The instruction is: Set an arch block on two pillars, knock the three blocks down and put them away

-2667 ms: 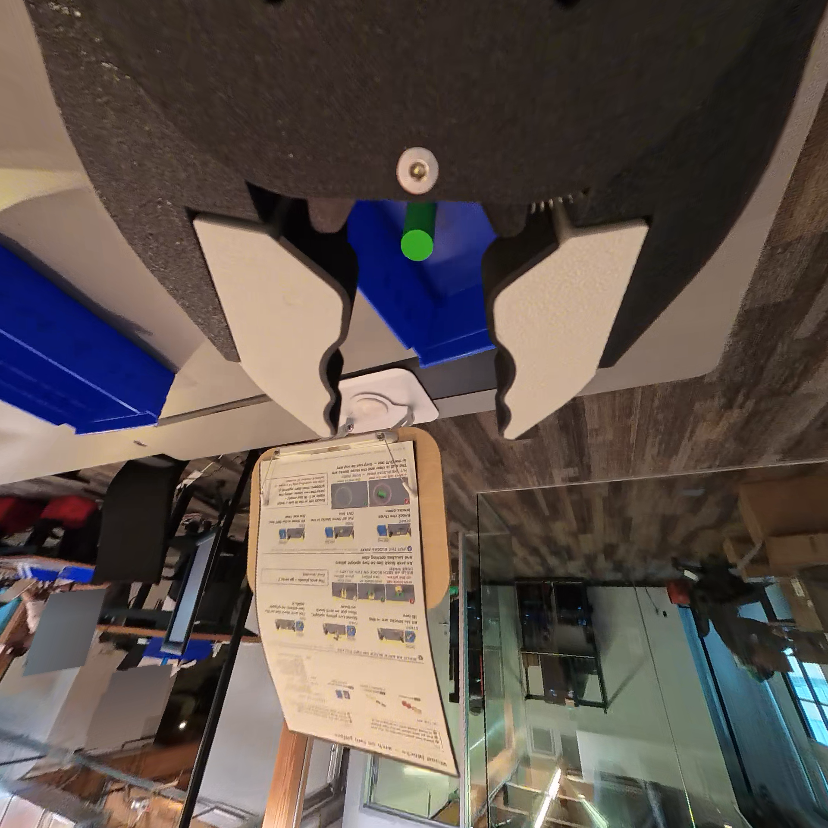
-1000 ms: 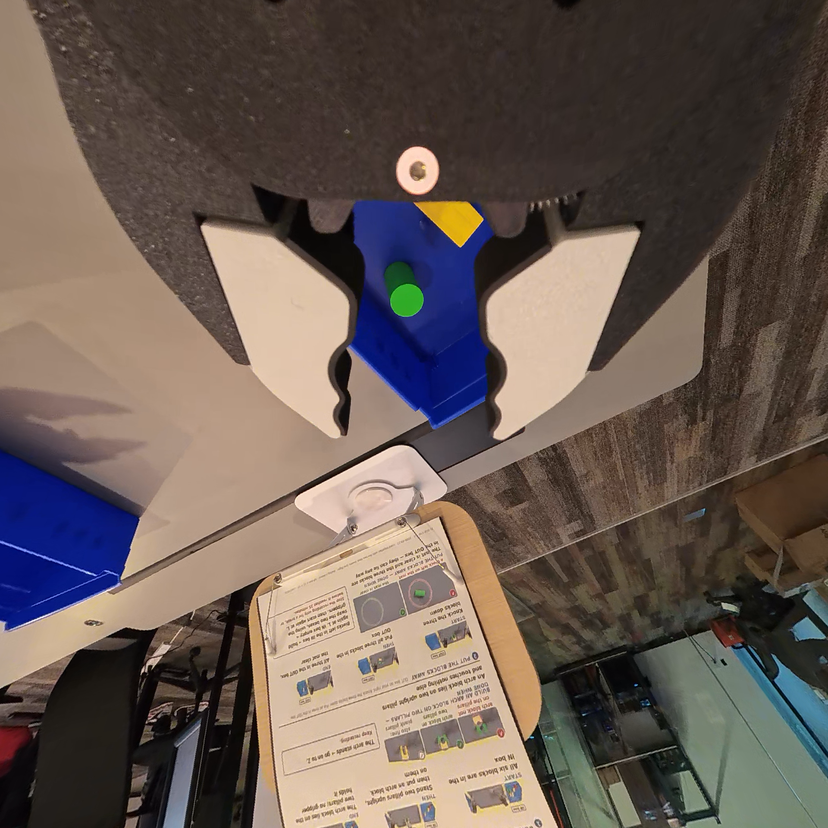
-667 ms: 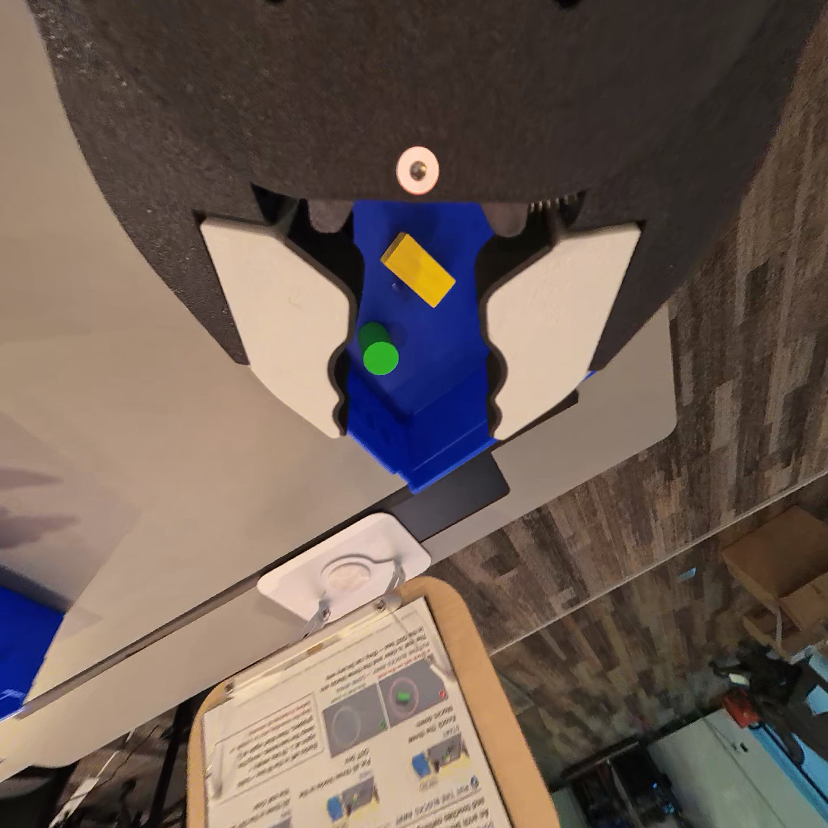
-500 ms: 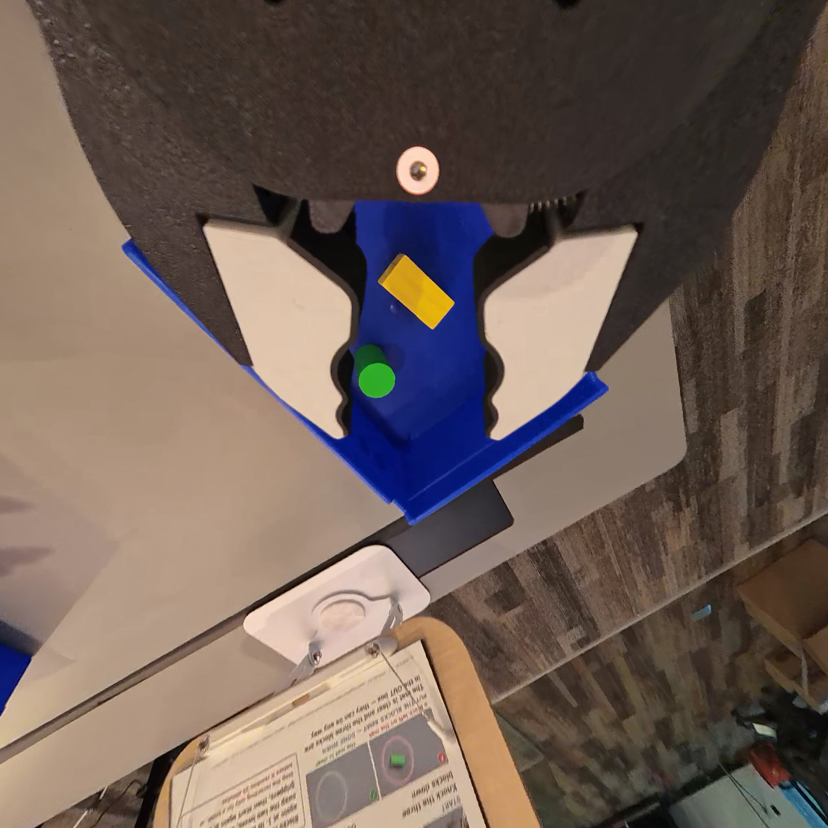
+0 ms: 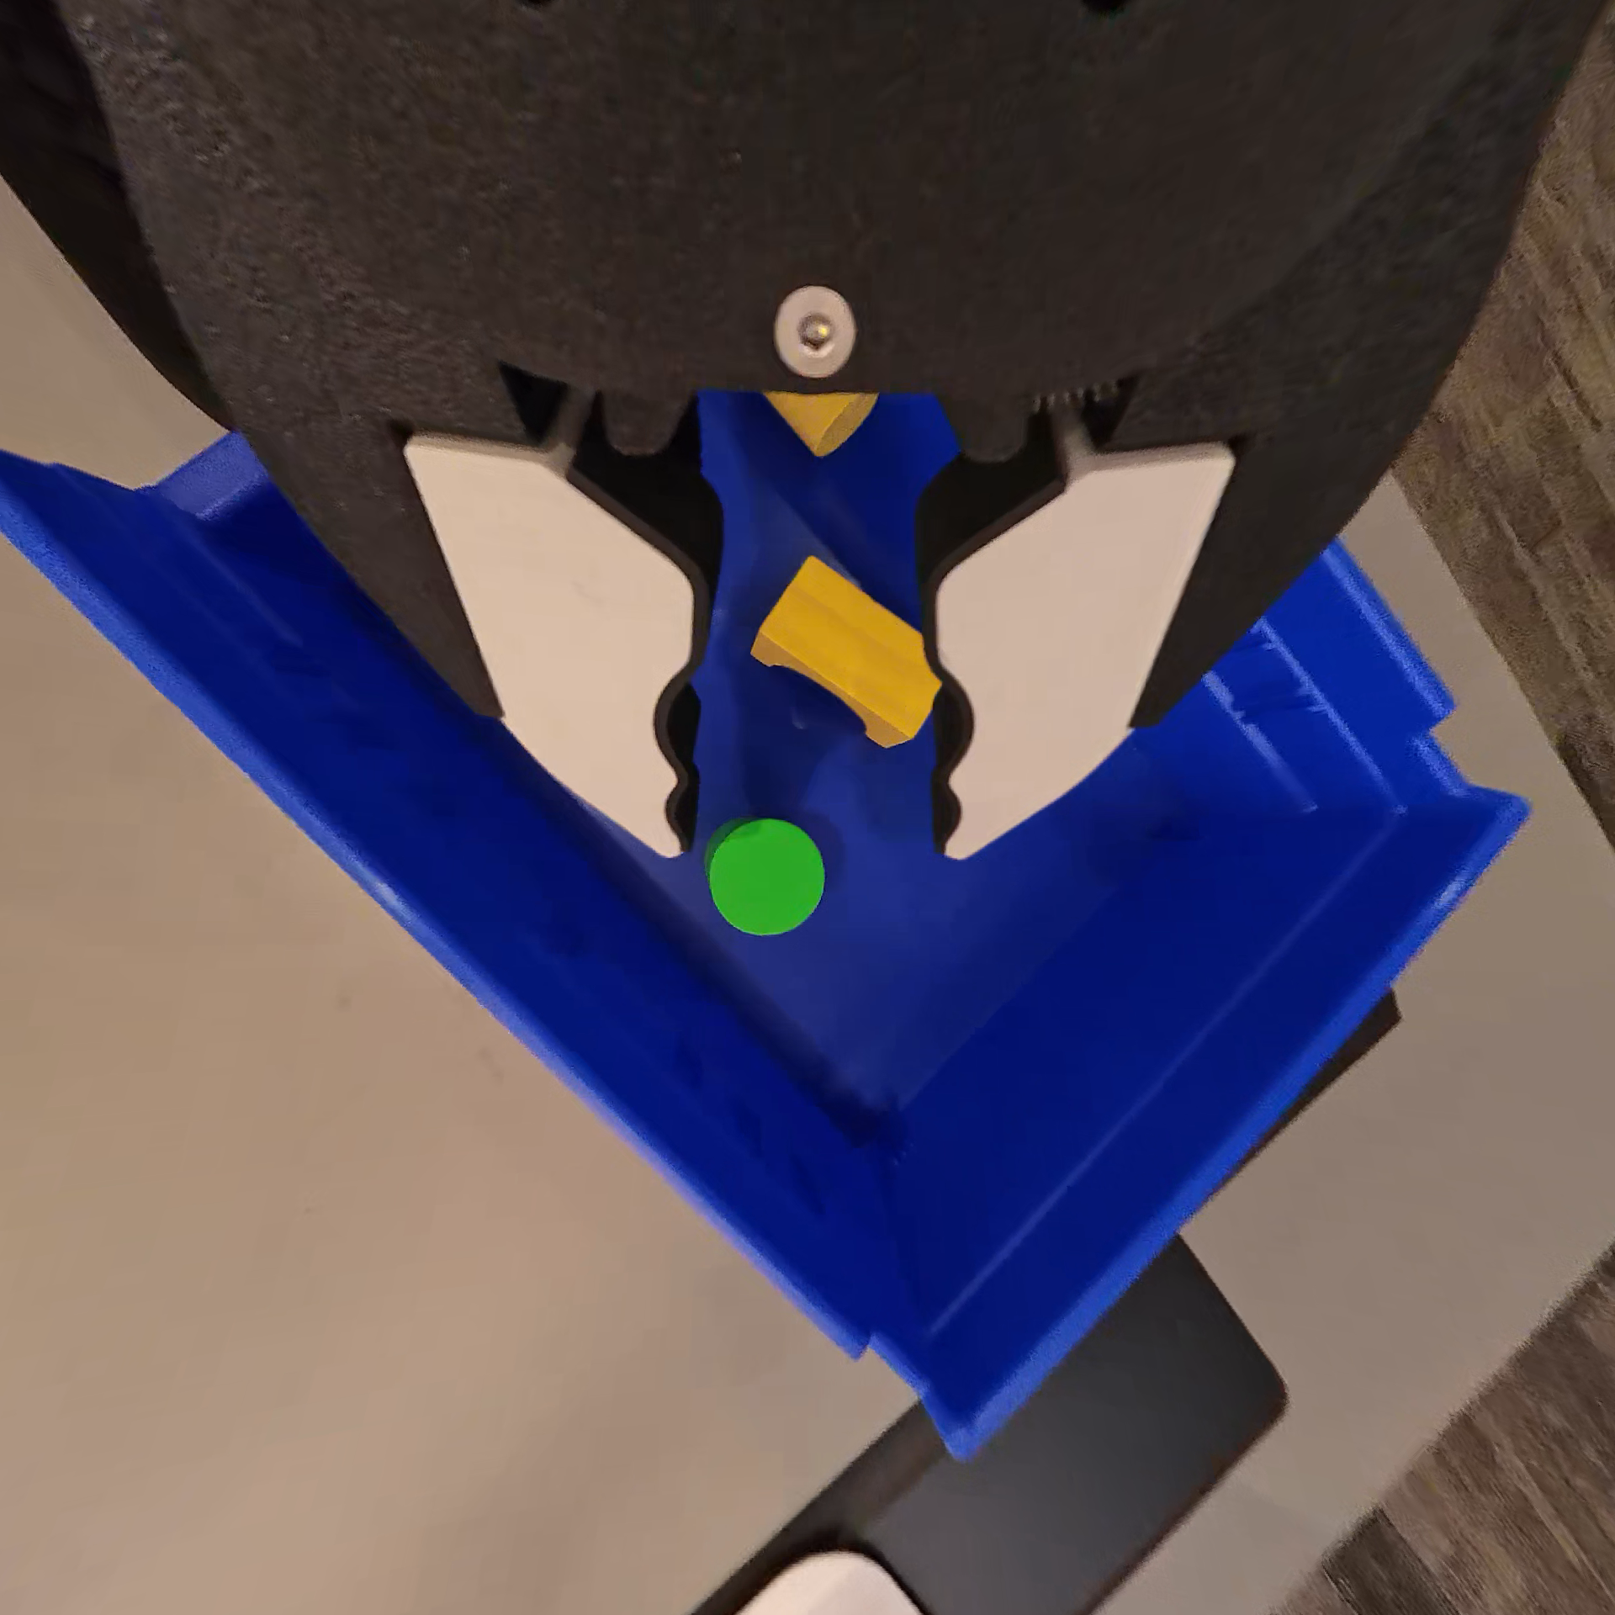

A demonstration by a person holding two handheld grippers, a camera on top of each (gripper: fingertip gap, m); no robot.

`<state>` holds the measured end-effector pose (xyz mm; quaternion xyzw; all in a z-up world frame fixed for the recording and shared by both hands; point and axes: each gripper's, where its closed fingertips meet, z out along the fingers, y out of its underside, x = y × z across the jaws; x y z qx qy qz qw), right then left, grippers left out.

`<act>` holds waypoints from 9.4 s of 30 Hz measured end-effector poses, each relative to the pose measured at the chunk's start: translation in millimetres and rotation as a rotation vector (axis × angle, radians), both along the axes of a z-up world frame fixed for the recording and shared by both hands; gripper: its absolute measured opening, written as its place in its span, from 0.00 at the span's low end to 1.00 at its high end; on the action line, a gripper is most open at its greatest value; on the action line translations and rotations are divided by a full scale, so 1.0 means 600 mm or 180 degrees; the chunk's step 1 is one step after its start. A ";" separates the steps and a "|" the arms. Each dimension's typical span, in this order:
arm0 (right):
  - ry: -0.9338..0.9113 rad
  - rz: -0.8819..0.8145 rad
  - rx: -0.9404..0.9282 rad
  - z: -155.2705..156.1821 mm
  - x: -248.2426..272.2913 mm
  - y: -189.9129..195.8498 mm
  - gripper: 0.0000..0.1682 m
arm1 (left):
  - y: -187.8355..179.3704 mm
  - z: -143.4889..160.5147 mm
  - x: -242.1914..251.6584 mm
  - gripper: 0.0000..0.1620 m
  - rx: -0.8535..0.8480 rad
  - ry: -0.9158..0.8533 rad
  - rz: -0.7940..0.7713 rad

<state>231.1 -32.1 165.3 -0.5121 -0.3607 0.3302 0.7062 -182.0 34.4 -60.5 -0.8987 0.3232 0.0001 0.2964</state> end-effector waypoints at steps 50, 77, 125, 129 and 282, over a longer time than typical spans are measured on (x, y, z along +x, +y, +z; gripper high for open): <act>-0.1249 -0.0255 0.1900 -0.115 -0.275 -0.125 0.21 | -0.242 0.269 0.411 0.22 -0.0649 -0.3318 -0.2394; -0.4413 -0.0539 -0.2900 -0.487 -0.104 0.101 0.22 | -0.062 -0.066 -0.093 0.34 -0.1217 0.0174 0.1626; -0.3193 -0.0801 -0.2044 -0.355 -0.036 0.076 0.36 | -0.168 -0.089 -0.129 0.35 -0.2040 0.0579 0.2008; -0.3204 -0.0785 -0.2019 -0.354 -0.035 0.077 0.36 | -0.209 -0.095 -0.150 0.37 -0.2271 0.0889 0.2063; -0.3224 -0.0104 -0.1883 -0.340 -0.021 0.029 0.27 | -0.083 0.138 0.464 0.22 -0.0333 -0.0853 -0.2694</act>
